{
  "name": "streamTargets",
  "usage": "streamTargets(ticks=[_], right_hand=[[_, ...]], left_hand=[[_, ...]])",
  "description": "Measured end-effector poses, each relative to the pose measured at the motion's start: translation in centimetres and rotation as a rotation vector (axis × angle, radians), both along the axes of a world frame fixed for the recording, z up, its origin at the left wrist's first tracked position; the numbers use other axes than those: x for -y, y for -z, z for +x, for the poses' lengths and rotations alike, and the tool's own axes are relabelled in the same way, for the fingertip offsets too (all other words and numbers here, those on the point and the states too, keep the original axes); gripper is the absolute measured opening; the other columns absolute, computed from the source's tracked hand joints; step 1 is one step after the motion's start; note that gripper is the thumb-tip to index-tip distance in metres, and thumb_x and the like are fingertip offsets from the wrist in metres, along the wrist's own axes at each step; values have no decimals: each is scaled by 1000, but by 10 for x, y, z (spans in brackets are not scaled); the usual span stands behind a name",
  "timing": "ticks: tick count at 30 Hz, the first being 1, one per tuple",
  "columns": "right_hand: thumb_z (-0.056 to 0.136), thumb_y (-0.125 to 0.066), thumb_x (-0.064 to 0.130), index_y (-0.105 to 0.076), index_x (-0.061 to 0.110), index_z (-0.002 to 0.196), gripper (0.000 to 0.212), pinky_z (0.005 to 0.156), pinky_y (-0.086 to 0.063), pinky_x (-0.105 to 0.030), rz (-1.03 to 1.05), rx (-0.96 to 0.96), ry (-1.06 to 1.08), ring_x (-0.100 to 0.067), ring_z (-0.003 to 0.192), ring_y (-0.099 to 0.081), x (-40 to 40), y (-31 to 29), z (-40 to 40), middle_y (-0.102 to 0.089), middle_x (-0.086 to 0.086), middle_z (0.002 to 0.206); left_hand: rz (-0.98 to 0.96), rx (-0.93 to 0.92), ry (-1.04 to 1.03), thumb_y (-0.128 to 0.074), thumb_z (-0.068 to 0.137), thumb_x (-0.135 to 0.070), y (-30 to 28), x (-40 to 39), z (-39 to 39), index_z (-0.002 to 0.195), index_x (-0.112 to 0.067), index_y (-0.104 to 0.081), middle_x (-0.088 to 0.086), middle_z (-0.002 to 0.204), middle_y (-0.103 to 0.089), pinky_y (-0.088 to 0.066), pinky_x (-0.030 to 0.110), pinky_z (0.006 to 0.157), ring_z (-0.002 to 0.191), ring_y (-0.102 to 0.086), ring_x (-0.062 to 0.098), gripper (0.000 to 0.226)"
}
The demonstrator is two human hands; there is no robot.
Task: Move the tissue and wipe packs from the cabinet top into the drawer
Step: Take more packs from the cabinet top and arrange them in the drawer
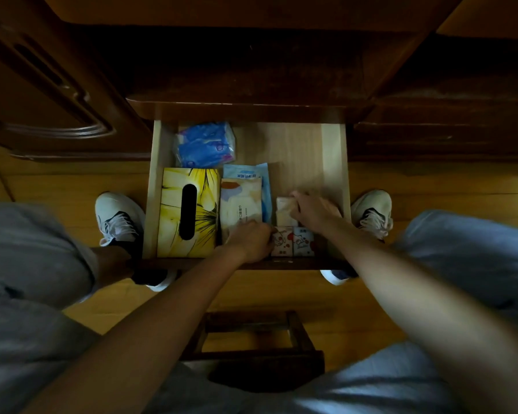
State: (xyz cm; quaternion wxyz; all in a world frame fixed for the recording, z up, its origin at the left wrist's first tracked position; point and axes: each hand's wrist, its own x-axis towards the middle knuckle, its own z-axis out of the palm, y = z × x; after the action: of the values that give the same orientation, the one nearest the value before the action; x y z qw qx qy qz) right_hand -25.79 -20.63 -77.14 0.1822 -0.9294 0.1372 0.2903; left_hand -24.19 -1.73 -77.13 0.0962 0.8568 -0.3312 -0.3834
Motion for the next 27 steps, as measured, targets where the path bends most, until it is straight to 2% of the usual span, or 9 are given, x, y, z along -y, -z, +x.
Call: streamTargets(ticks=[2,4,8,10,12,14,17,21,27], right_hand=[[102,-54,30,-41,23,151,51,91,-48,-44,-87,-1,-71,-30,123,-56,0,-2,2,-53,-11,144],[100,-58,31,-42,22,151,54,97,-48,-46,-194,1,-214,-30,130,-51,3,-6,5,-51,-9,148],[98,-59,34,-50,22,142,47,110,-37,-48,-341,-26,-419,-31,139,-40,9,-6,8,-59,-7,141],[99,-57,32,-45,24,147,51,113,-32,-49,-359,-10,-442,-31,140,-39,12,-3,5,-55,-7,146],[96,-60,30,-33,25,155,65,115,-30,-51,-279,60,-433,-31,141,-38,12,0,0,-46,-8,154],[96,-61,26,-27,28,158,71,115,-30,-51,-167,108,-445,-30,144,-36,8,1,-2,-38,-6,160],[98,-62,28,-39,30,151,58,115,-30,-49,-188,113,-532,-25,145,-37,5,3,2,-39,-2,160],[88,-74,17,-51,27,139,57,105,-40,-42,-192,88,-458,-23,129,-53,10,-3,5,-57,-3,142],[97,-62,10,-24,24,159,74,90,-54,-46,-145,17,-364,-28,112,-65,6,-2,3,-63,-13,132]], left_hand=[[-4,-70,-1,-50,100,-34,1,4,-1,128,-18,-63,13,117,-66,-51,43,90,107,-62,30,34],[-1,-126,18,-47,102,-33,1,13,-4,124,-13,-63,13,117,-67,-53,41,86,103,-63,27,34],[30,-238,31,-46,102,-30,1,32,-10,134,-13,-57,14,134,-60,-46,43,100,116,-58,30,39],[14,-301,-17,-48,101,-28,2,33,-10,138,-15,-56,11,139,-57,-43,43,104,123,-56,29,40],[-54,-353,-107,-51,100,-26,3,27,-10,136,-18,-58,9,137,-59,-45,39,101,122,-56,27,38],[-116,-293,-253,-51,99,-24,3,21,-8,123,-16,-65,11,120,-67,-51,39,91,109,-63,28,30],[-161,-192,-477,-50,98,-20,3,22,-3,107,-12,-66,10,101,-68,-56,43,80,94,-66,28,21],[-173,-463,-649,-43,101,-12,5,30,3,112,-9,-63,12,102,-69,-60,41,73,83,-70,26,23],[-217,-645,-634,-41,104,-19,8,31,-4,96,-27,-63,-4,93,-69,-47,13,50,75,-66,7,25]])
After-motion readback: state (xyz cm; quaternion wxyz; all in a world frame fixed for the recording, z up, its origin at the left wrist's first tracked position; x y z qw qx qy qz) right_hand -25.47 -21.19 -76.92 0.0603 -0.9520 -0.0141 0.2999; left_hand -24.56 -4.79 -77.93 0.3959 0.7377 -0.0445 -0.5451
